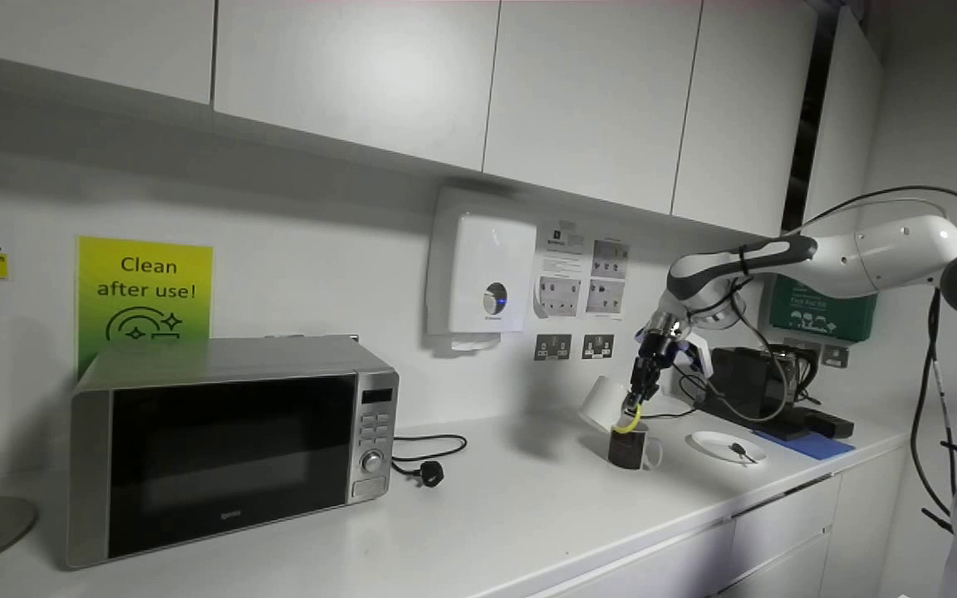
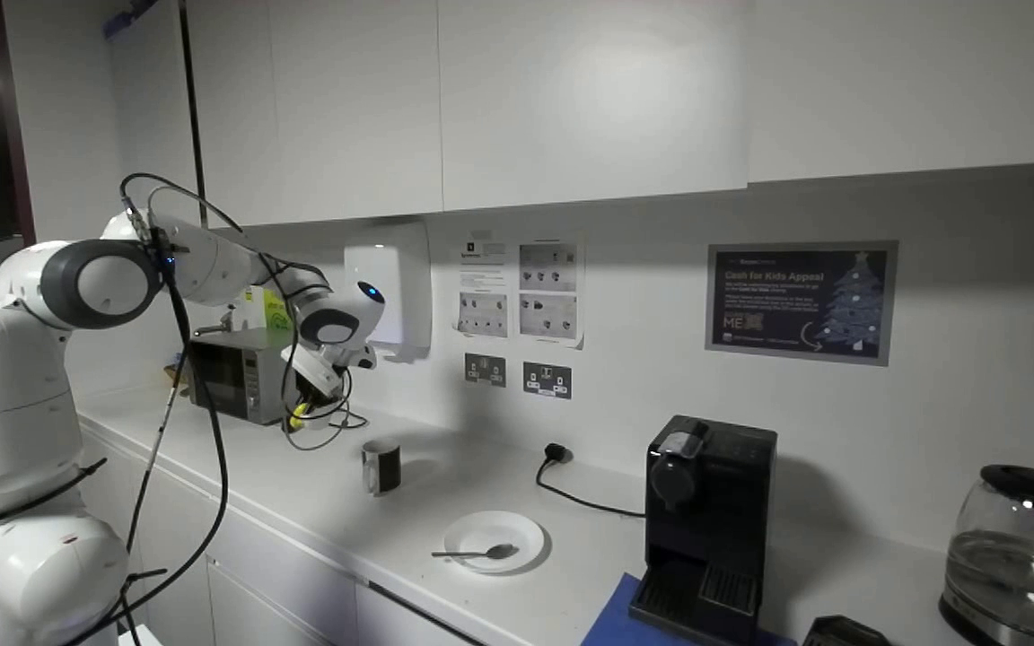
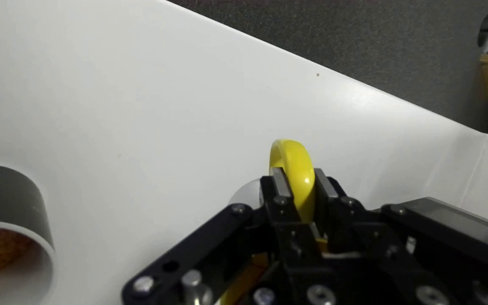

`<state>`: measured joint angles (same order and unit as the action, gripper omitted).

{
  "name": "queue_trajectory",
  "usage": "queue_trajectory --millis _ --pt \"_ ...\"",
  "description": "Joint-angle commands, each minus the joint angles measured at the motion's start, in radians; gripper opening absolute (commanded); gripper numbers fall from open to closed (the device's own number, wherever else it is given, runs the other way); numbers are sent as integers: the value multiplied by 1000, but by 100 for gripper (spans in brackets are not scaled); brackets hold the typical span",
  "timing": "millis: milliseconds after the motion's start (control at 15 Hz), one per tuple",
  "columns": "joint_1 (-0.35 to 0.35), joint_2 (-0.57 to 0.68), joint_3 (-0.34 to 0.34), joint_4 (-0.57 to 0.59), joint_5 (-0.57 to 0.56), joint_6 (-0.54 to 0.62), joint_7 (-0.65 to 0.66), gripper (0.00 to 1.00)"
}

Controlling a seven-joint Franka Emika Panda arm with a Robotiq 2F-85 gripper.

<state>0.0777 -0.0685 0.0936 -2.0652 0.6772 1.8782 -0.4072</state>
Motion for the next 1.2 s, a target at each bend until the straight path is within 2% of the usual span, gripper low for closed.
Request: queue_trajectory --millis 0,533,1133 --pt "17 -34 10 -23 -86 52 79 5" --pt "38 -3 33 -5 -274 76 206 5" --pt "76 66 66 -9 -420 235 288 5"
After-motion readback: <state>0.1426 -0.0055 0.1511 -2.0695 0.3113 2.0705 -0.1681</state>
